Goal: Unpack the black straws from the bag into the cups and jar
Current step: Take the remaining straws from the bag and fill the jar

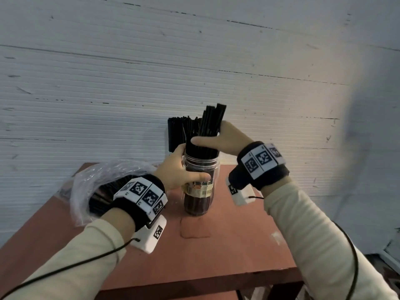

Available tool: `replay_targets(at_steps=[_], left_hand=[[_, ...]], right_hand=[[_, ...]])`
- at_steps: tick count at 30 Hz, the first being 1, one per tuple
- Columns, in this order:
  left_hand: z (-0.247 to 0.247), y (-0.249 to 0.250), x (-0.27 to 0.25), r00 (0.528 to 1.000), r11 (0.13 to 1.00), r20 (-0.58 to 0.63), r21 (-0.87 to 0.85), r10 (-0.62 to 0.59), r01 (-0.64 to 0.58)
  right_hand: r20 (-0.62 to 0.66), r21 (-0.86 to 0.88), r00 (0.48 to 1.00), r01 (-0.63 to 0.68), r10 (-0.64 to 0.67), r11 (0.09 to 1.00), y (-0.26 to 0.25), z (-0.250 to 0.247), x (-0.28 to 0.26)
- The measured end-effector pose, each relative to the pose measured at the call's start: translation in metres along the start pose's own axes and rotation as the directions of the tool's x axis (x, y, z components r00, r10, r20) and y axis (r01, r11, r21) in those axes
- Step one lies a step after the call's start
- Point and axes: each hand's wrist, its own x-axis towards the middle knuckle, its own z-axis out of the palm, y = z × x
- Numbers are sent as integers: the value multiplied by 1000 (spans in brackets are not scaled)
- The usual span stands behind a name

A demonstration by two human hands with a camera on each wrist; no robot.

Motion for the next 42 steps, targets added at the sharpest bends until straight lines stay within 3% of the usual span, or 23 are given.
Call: replay_targets(at_steps=[2,4,8,11,15,20,24,28,31,34,36,39,42], left_hand=[[0,-1,1,1000,1000,7,0,13,-13],[0,-1,0,1000,1000,12,1,17,-17],[0,-2,1,1000,1000,11,9,1,-1],[1,-2,1,1000,1000,9,20,-3,2],[2,1,-2,1000,1000,6,1,2,-2],[8,2,-7,1000,993,28,-116,5,-2],[8,2,-4,999,993,45,-118,6,0],[-3,-6,-9,994,998,100,-40,-38,42],[-17,-10,-22,998,996,-14,58,-68,68],[-40,-14,-39,975,990,-221,139,27,4],[-59,-19,-48,942,980,-328,200,70,-3],[-87,-25,-61,903,957,-417,289,103,25],[-113,-30,-79,896,902,-419,428,150,49]], right_hand=[[-27,-122,1000,-15,12,992,5,9,-4],[-106,-82,994,9,-18,997,0,12,-9],[-366,69,894,302,-258,951,-12,11,-11],[-271,-135,885,354,-378,925,-13,17,-8],[-117,-256,933,303,-341,918,-6,30,-13],[-195,-250,912,309,-361,917,-7,29,-22],[-112,-310,932,296,-344,904,-7,32,-26],[-214,-282,892,334,-398,899,-13,31,-27],[-331,-201,820,423,-467,884,-27,37,-30],[-419,-63,764,514,-490,856,-45,52,-33],[-359,62,822,493,-441,868,-56,67,-34],[-103,149,944,325,-313,934,-67,95,-31],[129,34,969,206,-209,978,-71,126,-23]])
